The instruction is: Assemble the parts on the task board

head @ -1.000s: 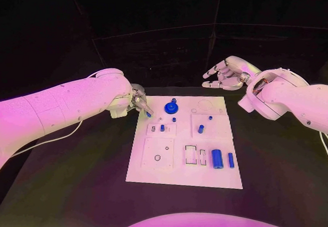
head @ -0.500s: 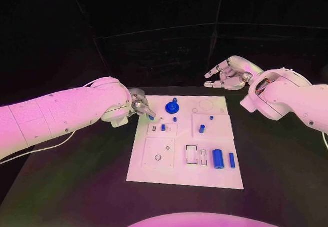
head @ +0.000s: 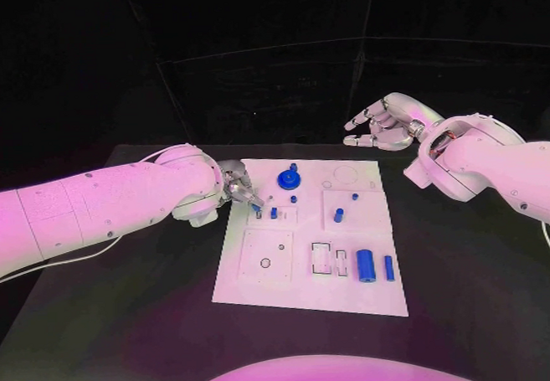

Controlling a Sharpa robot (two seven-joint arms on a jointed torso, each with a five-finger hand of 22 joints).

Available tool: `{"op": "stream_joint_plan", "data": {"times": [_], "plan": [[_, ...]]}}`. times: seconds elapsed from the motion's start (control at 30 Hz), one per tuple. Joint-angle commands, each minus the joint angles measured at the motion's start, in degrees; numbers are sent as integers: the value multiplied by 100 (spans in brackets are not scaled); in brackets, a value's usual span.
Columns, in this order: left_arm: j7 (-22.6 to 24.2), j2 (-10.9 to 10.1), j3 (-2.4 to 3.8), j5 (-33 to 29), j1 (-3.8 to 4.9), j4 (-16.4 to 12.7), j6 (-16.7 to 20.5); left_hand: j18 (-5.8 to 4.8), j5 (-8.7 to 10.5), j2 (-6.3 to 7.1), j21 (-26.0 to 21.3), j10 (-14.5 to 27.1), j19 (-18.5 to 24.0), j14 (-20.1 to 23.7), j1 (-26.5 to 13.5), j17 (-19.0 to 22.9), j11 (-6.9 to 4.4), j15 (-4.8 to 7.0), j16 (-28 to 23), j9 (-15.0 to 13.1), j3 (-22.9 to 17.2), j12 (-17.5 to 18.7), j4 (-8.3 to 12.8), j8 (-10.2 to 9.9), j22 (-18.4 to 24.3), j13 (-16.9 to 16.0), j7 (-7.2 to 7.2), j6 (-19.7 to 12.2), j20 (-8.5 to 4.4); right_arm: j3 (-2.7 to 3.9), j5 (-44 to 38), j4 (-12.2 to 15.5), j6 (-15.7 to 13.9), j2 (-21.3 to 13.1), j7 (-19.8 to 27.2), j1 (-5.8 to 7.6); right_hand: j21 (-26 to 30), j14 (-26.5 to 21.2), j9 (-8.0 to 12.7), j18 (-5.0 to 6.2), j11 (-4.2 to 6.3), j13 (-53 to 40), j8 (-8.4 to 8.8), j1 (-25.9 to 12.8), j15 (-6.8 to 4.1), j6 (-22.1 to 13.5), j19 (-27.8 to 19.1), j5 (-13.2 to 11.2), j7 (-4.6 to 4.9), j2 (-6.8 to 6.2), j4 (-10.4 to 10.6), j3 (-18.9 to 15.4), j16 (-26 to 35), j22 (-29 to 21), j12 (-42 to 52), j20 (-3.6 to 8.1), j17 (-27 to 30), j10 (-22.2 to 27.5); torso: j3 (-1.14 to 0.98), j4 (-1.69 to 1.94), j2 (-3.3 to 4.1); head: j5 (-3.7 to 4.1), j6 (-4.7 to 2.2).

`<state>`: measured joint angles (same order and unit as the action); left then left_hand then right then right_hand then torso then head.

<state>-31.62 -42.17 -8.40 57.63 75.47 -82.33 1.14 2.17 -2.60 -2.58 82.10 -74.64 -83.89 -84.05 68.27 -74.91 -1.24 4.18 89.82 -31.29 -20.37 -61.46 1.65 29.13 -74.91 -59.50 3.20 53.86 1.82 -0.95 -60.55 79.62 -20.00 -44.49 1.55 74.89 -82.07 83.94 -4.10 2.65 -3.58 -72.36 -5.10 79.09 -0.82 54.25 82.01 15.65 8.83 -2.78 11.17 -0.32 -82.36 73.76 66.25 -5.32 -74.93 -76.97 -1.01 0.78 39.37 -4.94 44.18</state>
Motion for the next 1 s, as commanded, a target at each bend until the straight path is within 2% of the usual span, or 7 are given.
{"op": "stream_joint_plan", "data": {"times": [0.03, 1.0], "plan": [[17, -23, -10, 152, -17, -53, 43, 12, -15, -30, -29, -36, -244, -595, -24, -1509, 4, 41, 18, -15, -631, -25, 593, 22, -646, 6, -14, 7, -31, 4, 16, 2, 30, -2, 40, 11, 28, 350, -4, 83, 1, 2, -33, -28, 3, -16, -53, -12, -20, 9, 17, -20, 29, -7, -26, -5, -462, 31, -1, 2, -1, 0, 13], [-55, -15, -30, 176, -85, -88, -264, 11, -15, -20, -27, -35, -246, -595, -31, -1509, 4, 41, 18, -18, -652, -22, 597, 26, -649, 10, -15, 6, -32, 3, 16, -12, 56, 8, 48, 9, 28, 350, -4, 83, 1, 2, -33, -28, 3, -16, -53, -12, -20, 9, 17, -20, 29, -7, -26, -5, -462, 31, -3, 1, 2, -6, 52]]}}
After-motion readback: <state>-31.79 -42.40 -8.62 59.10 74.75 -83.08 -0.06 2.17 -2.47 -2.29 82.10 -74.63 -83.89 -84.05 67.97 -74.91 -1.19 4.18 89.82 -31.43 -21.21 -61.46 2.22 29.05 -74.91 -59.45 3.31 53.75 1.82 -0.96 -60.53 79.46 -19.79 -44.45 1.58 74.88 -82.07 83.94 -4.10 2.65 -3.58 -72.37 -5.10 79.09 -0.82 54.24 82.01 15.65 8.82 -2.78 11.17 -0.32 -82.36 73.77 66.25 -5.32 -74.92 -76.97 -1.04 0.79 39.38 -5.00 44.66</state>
